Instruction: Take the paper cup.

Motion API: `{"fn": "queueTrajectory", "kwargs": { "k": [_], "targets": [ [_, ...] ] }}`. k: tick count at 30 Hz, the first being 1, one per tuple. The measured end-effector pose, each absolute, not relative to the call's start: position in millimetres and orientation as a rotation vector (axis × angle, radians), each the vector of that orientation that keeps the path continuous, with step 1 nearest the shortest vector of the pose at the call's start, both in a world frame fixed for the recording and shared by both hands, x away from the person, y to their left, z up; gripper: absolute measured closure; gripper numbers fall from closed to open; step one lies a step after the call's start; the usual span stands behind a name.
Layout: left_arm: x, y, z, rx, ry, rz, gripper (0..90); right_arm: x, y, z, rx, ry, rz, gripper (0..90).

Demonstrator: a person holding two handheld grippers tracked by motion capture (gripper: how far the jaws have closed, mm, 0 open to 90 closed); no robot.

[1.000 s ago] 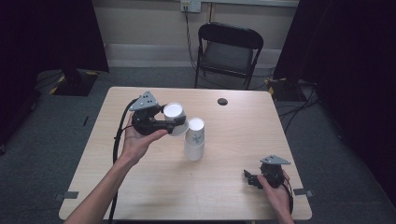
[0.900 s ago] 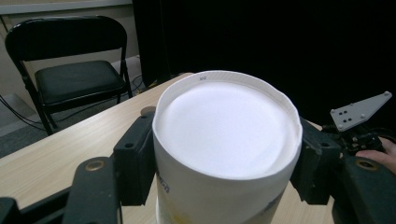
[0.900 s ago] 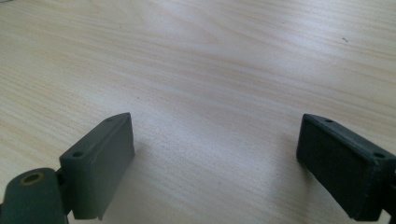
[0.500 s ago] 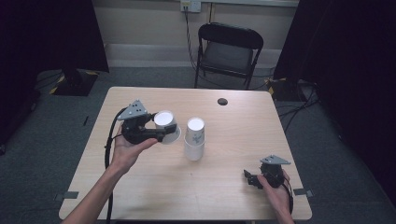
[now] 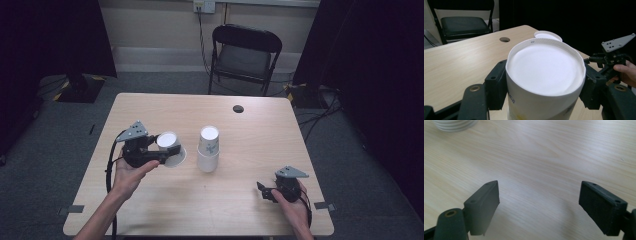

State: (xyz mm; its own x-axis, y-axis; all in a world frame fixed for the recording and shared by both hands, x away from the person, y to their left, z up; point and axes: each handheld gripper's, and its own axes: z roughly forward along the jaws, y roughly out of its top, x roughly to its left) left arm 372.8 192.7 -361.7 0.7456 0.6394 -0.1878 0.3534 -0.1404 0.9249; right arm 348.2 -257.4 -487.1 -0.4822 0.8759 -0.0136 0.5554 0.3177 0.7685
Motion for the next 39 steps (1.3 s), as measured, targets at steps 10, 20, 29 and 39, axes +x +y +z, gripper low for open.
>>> {"fn": "queueTrajectory", "kwargs": {
  "k": [10,20,29,39],
  "targets": [
    [359,198,-368,1.754,0.79,0.27,34.7,330,-226,-461,1.118,2.204,1.152,25.4],
    [352,203,-373,1.746,0.808,0.232,34.7,318,-180,-436,0.948,2.263,1.289,32.4],
    [349,214,-374,1.671,0.831,0.156,34.7,317,-121,-412,0.748,2.347,1.411,42.5],
    [344,210,-367,1.643,0.81,0.108,34.7,335,-79,-402,0.645,2.384,1.454,50.3]
  ]
}}
